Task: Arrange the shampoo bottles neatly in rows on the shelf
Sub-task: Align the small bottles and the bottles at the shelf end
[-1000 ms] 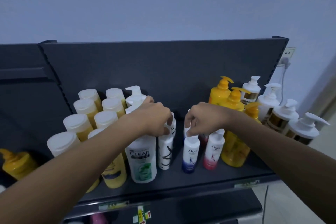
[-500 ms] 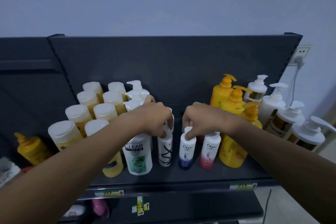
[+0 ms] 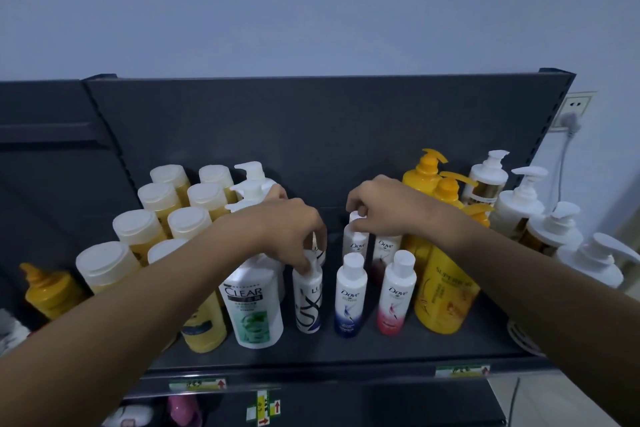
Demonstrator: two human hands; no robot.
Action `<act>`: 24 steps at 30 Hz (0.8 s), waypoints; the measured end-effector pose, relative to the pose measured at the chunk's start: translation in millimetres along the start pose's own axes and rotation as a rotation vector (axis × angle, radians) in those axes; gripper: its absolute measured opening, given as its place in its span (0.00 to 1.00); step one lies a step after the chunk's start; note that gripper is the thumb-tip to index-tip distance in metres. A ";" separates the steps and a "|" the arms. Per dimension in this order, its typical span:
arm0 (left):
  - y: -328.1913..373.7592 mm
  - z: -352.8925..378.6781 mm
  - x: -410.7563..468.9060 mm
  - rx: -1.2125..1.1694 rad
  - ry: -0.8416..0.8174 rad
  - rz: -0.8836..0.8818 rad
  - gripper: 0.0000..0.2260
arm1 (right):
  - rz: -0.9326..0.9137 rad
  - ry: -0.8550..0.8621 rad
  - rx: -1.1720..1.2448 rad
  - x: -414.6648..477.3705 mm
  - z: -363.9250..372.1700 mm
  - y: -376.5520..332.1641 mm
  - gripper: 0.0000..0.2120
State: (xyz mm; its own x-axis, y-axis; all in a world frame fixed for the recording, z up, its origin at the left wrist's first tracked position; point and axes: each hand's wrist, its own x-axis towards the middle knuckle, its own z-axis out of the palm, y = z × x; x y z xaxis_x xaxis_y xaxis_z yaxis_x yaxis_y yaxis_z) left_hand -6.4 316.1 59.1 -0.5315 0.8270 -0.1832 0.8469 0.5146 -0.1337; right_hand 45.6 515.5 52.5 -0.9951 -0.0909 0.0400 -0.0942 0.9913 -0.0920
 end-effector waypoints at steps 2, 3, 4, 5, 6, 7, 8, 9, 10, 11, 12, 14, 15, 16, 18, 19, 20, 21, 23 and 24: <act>-3.8 -3.9 8.6 -0.017 0.100 -0.030 0.14 | 0.012 0.002 -0.053 8.8 7.8 6.6 0.17; -6.1 -5.7 13.7 -0.008 0.161 -0.051 0.13 | 0.022 -0.011 -0.072 12.6 12.2 9.4 0.17; -8.5 -6.6 18.9 0.012 0.212 -0.070 0.13 | 0.031 -0.023 -0.085 15.5 16.0 11.4 0.17; -10.3 -6.8 23.8 0.037 0.237 -0.086 0.13 | 0.038 -0.031 -0.092 17.5 19.1 12.7 0.17; -11.4 -5.8 28.3 0.059 0.233 -0.098 0.14 | 0.044 -0.033 -0.091 18.9 21.5 13.9 0.17; -12.1 -3.6 32.1 0.072 0.206 -0.110 0.16 | 0.047 -0.030 -0.084 20.4 23.7 15.2 0.17; -12.6 -0.6 35.5 0.077 0.170 -0.120 0.17 | 0.048 -0.022 -0.072 21.5 25.3 16.0 0.16; -12.6 3.2 38.1 0.077 0.141 -0.127 0.18 | 0.048 -0.014 -0.057 22.4 26.5 16.4 0.15; -12.4 6.7 40.2 0.080 0.130 -0.132 0.18 | 0.046 -0.005 -0.043 23.3 27.4 17.0 0.13; -12.6 10.1 41.9 0.085 0.131 -0.138 0.16 | 0.043 0.002 -0.030 24.1 28.0 17.9 0.12; -12.9 12.5 42.8 0.088 0.140 -0.141 0.15 | 0.042 0.004 -0.017 24.6 28.1 18.5 0.11; -14.9 13.9 43.1 0.095 0.155 -0.147 0.12 | 0.042 0.002 0.000 24.3 27.2 18.3 0.10; -16.6 13.5 42.8 0.099 0.156 -0.150 0.11 | 0.040 0.003 0.008 23.9 26.4 17.8 0.10; -18.1 12.9 42.4 0.104 0.153 -0.154 0.11 | 0.035 0.007 0.017 23.3 25.7 17.0 0.11; -21.5 13.3 41.6 0.110 0.150 -0.163 0.11 | 0.020 0.013 0.031 22.2 25.0 14.3 0.11; -23.3 14.3 41.1 0.111 0.151 -0.166 0.11 | 0.015 0.015 0.036 21.9 25.1 12.9 0.12; -24.9 15.6 40.8 0.110 0.156 -0.168 0.11 | 0.011 0.018 0.041 21.6 25.5 11.8 0.12; -26.4 17.0 40.6 0.108 0.164 -0.170 0.11 | 0.010 0.018 0.046 21.3 25.8 10.7 0.12; -28.8 19.7 40.6 0.095 0.177 -0.172 0.11 | 0.008 0.021 0.057 20.7 26.9 8.7 0.13; -29.7 20.8 40.3 0.087 0.179 -0.174 0.12 | 0.005 0.025 0.060 20.5 27.4 7.8 0.13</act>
State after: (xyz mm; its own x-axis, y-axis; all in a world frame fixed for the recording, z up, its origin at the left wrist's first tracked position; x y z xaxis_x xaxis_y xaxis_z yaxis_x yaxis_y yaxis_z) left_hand -53.4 329.4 35.4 -0.6508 0.7588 0.0241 0.7346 0.6374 -0.2326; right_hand 23.7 518.7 25.3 -0.9945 -0.0831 0.0642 -0.0920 0.9841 -0.1518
